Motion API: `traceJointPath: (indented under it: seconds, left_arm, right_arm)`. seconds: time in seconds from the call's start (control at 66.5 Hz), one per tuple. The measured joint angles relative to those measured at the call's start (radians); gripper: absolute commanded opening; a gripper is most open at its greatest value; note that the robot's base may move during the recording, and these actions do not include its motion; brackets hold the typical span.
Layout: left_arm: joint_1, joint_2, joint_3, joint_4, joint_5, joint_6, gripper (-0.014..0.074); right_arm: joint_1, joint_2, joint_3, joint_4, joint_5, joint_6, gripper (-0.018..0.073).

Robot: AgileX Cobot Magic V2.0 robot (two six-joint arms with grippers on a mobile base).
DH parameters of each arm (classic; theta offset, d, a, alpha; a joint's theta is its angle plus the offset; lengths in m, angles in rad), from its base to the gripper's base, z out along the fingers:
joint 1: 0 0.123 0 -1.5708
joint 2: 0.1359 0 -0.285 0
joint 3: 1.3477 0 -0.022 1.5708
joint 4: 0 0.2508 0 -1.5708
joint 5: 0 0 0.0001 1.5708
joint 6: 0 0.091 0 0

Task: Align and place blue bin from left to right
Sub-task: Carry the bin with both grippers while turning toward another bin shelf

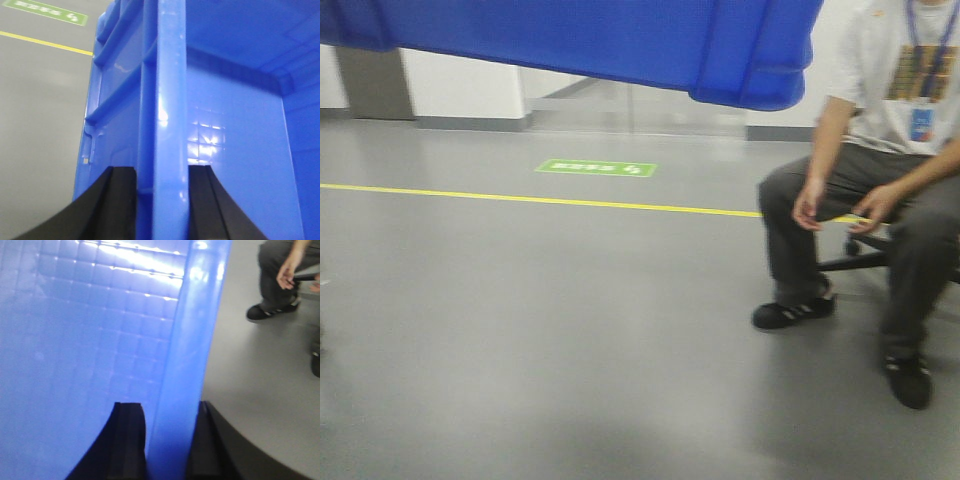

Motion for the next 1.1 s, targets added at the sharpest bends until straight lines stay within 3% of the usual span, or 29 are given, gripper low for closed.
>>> traceJointPath:
  seconds: [1.097]
  left_arm:
    - [0.0, 0.0, 0.0, 0.0, 0.003, 0.0, -0.0111]
  right_arm:
    - [0.0, 0.0, 0.0, 0.003, 0.004, 0.002, -0.0071]
